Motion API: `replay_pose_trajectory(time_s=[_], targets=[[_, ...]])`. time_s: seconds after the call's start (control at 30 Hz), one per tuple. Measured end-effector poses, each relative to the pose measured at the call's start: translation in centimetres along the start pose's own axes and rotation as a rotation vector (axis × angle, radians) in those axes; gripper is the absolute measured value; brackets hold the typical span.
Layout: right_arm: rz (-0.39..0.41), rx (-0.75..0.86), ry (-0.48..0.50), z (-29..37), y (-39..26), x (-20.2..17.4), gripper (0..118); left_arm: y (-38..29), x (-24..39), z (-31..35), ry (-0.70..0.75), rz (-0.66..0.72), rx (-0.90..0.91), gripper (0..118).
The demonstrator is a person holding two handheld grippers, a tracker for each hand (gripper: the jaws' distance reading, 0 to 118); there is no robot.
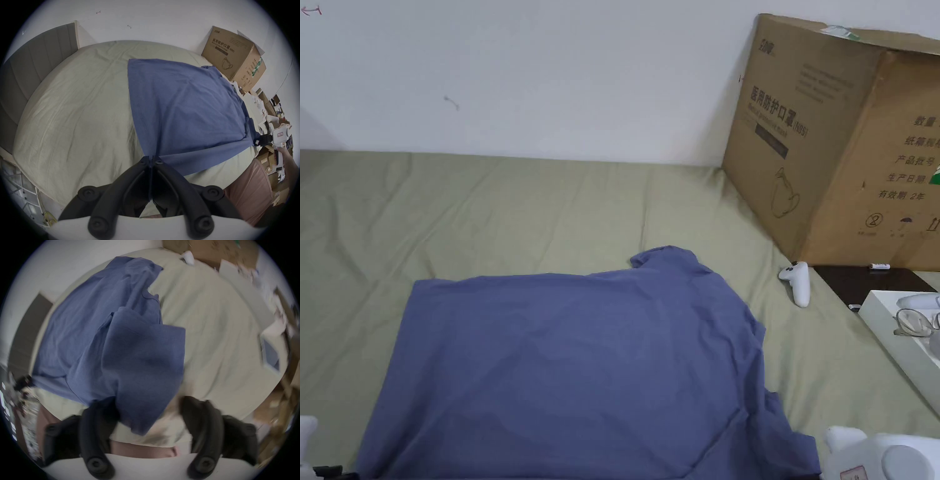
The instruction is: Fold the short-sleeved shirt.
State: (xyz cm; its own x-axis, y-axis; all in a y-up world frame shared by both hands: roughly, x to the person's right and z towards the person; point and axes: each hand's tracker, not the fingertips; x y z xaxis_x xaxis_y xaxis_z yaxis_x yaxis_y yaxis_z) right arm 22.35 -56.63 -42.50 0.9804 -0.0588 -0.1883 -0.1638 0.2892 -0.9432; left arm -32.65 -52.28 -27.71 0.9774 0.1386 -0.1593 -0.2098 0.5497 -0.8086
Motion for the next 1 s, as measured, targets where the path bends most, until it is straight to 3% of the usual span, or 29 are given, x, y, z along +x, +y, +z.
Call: replay_pose_trajectory(time_s=[0.03, 0.07, 0.1, 0.13, 0.3, 0.47, 0.7, 0.9, 1.0], targets=[[0.040, 0.015, 0.019, 0.3, -0.1, -0.2, 44, 0.0, -0.1, 0.0, -0.003, 0.000, -0.006, 2], [0.032, 0.022, 0.106, 0.7, -0.1, 0.0, 13, 0.0, -0.1, 0.0, -0.007, 0.001, -0.011, 2], [0.003, 0.034, 0.165, 1.0, 0.0, 0.3, 5, 0.0, 0.0, 0.1, -0.012, 0.003, -0.017, 2], [-0.066, 0.056, 0.214, 1.4, 0.0, 0.4, 5, -0.1, 0.0, 0.2, -0.014, 0.000, -0.018, 2], [-0.022, 0.083, 0.187, 3.1, -1.0, 0.0, 5, -0.7, -0.1, 1.4, -0.001, -0.035, -0.017, 1], [-0.146, 0.083, 0.301, 4.6, -3.0, 2.1, 5, -1.6, -0.9, 3.3, -0.019, -0.011, -0.020, 1], [-0.142, 0.085, 0.308, 7.4, -4.1, 2.2, 5, -1.9, -1.4, 5.2, -0.068, -0.018, -0.049, 1], [-0.204, 0.089, 0.375, 9.9, 0.1, 1.7, 5, 2.7, -2.2, 5.0, -0.121, 0.061, -0.012, 2], [-0.263, 0.076, 0.417, 9.5, 5.0, 1.5, 5, 5.6, -2.0, 2.8, -0.072, 0.035, -0.022, 2]])
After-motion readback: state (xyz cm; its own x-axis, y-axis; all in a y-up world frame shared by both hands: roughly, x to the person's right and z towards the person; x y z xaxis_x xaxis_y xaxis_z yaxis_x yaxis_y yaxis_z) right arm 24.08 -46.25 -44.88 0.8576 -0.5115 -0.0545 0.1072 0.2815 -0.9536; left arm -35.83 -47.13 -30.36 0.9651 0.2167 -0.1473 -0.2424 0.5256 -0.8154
